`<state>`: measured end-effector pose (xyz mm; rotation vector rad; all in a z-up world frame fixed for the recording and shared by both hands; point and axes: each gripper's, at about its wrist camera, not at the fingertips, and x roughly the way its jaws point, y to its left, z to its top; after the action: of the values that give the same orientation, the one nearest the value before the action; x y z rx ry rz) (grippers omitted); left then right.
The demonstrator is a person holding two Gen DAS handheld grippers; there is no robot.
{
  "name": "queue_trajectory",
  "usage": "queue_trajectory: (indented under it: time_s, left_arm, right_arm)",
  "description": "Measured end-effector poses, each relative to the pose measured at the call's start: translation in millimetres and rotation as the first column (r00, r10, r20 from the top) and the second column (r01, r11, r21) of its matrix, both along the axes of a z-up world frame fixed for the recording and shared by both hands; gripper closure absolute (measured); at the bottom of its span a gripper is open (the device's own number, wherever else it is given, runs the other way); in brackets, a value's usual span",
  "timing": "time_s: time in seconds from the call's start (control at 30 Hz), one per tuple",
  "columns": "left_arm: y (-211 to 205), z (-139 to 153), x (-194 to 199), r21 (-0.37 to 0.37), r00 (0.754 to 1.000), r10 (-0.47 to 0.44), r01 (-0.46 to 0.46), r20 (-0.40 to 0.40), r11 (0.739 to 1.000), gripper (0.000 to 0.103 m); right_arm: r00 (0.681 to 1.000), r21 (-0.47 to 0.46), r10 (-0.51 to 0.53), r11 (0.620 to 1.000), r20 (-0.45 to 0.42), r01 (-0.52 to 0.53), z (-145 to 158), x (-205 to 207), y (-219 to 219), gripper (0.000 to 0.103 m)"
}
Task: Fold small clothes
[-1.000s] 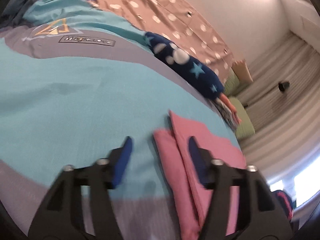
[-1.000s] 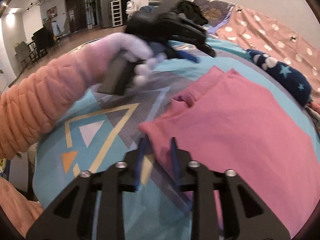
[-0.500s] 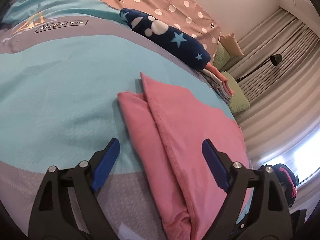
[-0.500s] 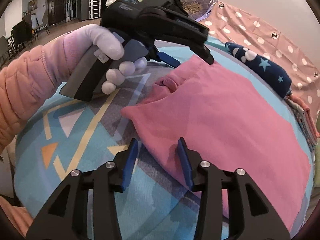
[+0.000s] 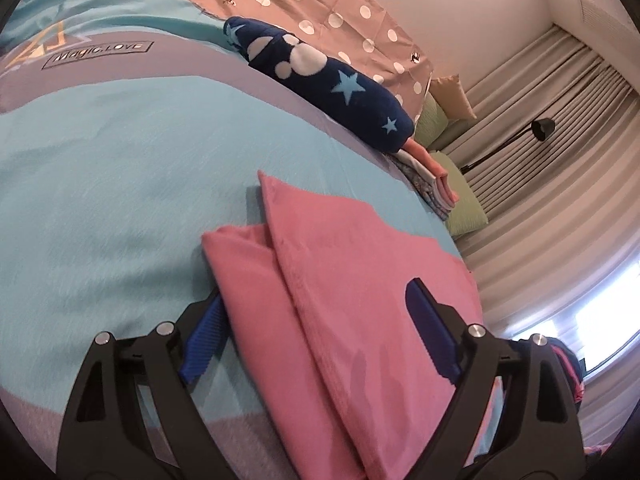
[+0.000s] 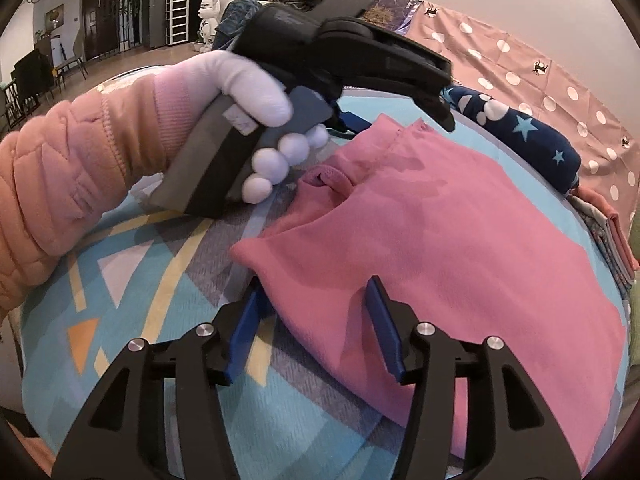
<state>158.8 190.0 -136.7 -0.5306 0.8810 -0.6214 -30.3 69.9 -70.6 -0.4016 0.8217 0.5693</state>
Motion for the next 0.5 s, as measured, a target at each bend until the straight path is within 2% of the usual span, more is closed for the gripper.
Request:
queue_trajectory:
  time_s: [0.1, 0.13, 0.2, 0.23, 0.27, 0.33, 0.5]
  left_arm:
    - [-7.9, 2.4, 2.3, 0.044, 1.000, 0.001, -0.001, 0.012, 0.999, 0.018]
    - [-9.9, 3.4, 1.5, 0.061, 1.000, 0.004, -0.005, 0.020, 0.998, 0.021]
    - [-11.0, 3.2, 0.6, 0.095, 1.000, 0.020, -0.022, 0.020, 0.995, 0.052]
    - [-10.0, -0.1, 2.0, 0.098, 1.000, 0.031, -0.031, -0.004, 0.995, 0.080]
    - [-6.7, -3.9, 3.9, 0.084, 0.999, 0.044, -0.041, -0.029, 0.996, 0.086]
    - [-0.3, -5.8, 5.9, 0.046, 0.997, 0.055, -0.053, -0.045, 0.998, 0.089]
    - [-5.5, 7.0, 5.9, 0.044, 0.998, 0.055, -0.053, -0.041, 0.998, 0.091]
  right_arm:
    - [1.000, -0.032, -0.003, 0.999, 0.021, 0.004, 0.8, -0.2, 7.6, 0.050]
    - [1.000, -0.039, 0.001, 0.999, 0.026, 0.000, 0.8, 0.4, 9.2, 0.053]
    - [0.999, -0.057, 0.024, 0.998, 0.034, -0.022, 1.7, -0.2, 16.0, 0.068]
    - [0.999, -0.069, 0.031, 0.997, 0.040, -0.028, 2.7, 0.3, 19.0, 0.080]
    - [0.999, -0.074, 0.033, 0.997, 0.041, -0.030, 3.7, 1.3, 20.8, 0.090]
    - [0.999, -0.066, 0.030, 0.997, 0.036, -0.027, 6.8, 4.8, 21.4, 0.097]
    - [0.998, 0.045, -0.030, 0.999, 0.054, 0.027, 27.8, 10.1, 1.5, 0.099]
